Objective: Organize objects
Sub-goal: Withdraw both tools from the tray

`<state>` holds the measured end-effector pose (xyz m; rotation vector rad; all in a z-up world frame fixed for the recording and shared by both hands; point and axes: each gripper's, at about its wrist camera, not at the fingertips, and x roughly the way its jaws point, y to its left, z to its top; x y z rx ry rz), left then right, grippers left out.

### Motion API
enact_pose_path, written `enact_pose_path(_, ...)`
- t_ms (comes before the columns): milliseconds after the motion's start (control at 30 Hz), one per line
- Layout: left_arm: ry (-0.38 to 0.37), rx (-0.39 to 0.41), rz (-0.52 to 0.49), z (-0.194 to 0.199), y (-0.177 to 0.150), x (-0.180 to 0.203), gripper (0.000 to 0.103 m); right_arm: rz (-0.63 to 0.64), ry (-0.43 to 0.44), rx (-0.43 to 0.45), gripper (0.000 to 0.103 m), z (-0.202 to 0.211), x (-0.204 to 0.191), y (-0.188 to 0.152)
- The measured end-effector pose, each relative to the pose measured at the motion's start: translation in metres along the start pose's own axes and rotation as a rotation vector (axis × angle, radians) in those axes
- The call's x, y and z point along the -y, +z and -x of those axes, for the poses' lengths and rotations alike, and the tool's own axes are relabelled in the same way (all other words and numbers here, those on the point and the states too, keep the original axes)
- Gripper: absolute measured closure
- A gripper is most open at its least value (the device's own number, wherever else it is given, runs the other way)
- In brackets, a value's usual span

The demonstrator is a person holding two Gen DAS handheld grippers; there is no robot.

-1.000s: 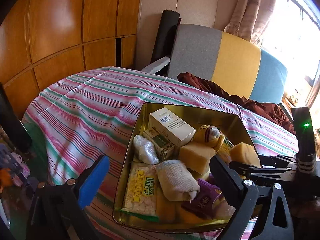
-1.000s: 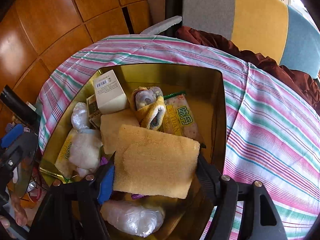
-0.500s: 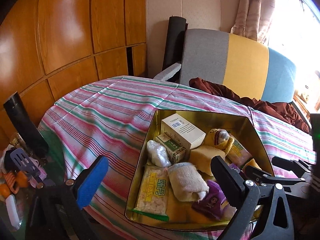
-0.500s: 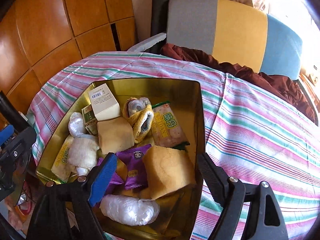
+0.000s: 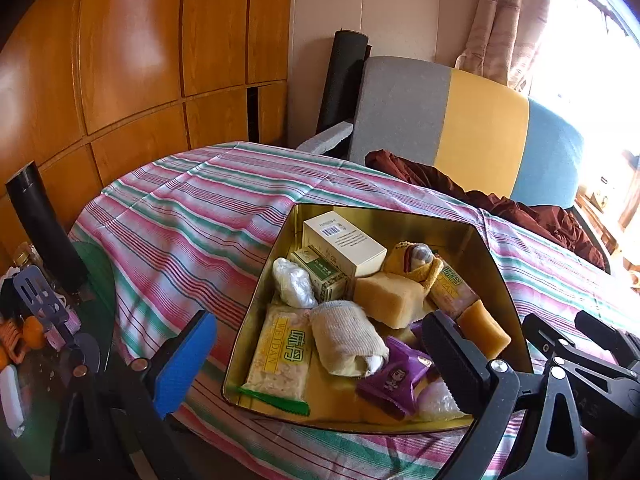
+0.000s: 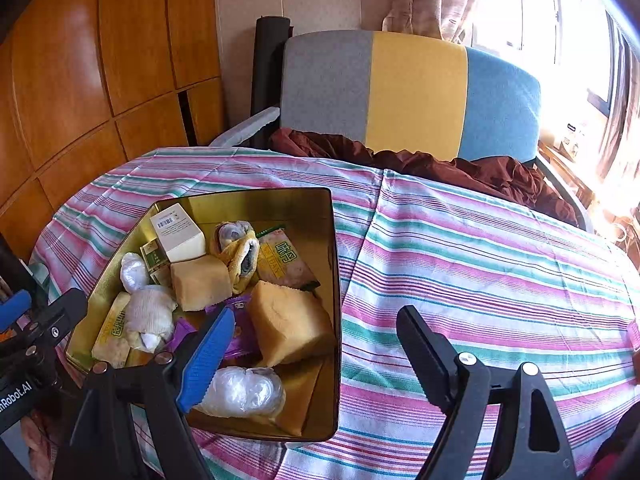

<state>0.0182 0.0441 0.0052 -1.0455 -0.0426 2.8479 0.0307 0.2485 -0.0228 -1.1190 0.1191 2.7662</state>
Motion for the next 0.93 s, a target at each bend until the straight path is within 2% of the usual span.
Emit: enact_pose_path(933, 0.024, -0.015, -0.014, -0.008, -0.010, -0.007, 0.001, 0.029, 0.023, -0.027, 0.018, -0.009, -0.011, -0.007)
